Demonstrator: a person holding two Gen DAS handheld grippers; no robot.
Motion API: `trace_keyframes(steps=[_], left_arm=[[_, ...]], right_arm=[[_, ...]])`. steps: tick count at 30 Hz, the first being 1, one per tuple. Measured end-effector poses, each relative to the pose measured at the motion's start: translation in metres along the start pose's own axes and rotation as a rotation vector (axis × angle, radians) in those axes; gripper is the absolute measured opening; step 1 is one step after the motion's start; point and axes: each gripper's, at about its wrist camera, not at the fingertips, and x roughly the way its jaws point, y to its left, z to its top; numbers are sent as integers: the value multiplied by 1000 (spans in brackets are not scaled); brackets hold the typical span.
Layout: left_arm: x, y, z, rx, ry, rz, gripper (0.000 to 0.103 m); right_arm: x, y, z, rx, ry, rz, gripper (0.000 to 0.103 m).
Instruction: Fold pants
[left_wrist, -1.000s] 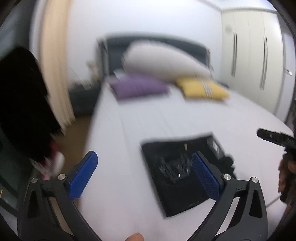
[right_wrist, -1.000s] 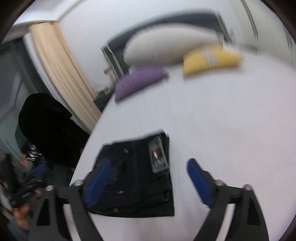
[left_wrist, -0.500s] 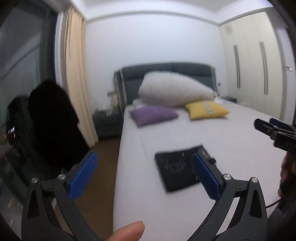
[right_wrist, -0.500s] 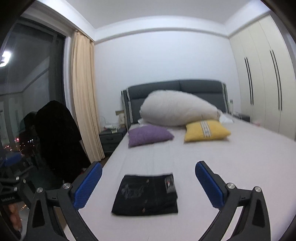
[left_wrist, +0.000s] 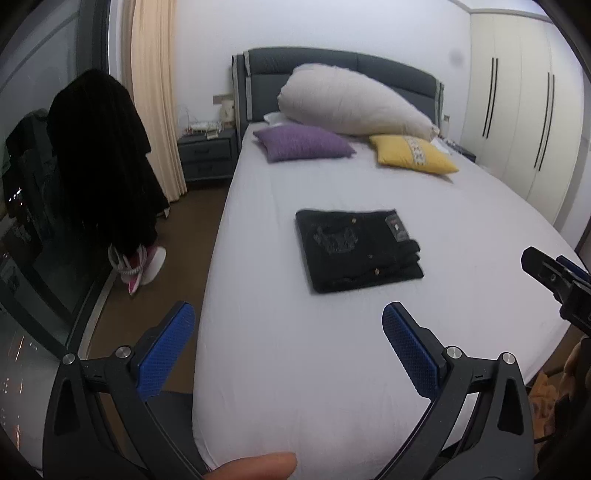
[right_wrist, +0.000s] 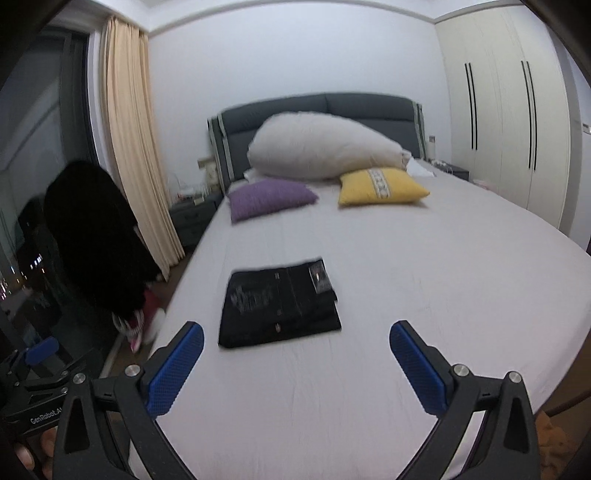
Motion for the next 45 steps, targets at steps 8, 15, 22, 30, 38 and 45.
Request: trace_keyframes(steps=[8,15,22,30,38,45], left_arm=[[39,1,-10,-26,72,4,103],[56,-1,-13,-28,100,0,103],[69,1,-13,-29,126,1,103],[77,1,-16,-30,145,-2,103],[80,0,-18,-31,156,-5,103],[80,-1,-19,-33,155,-3,103]], right_arm=[[20,7,-13,-16,88,-3,103],[29,15,-20,-39,131,-7,103],[37,19,-28,-47,169,-3,103],[39,20,-31,-45,184,-2,103],[41,21,-33,-42,197,-1,103],[42,21,-35,-40,204,3,103]])
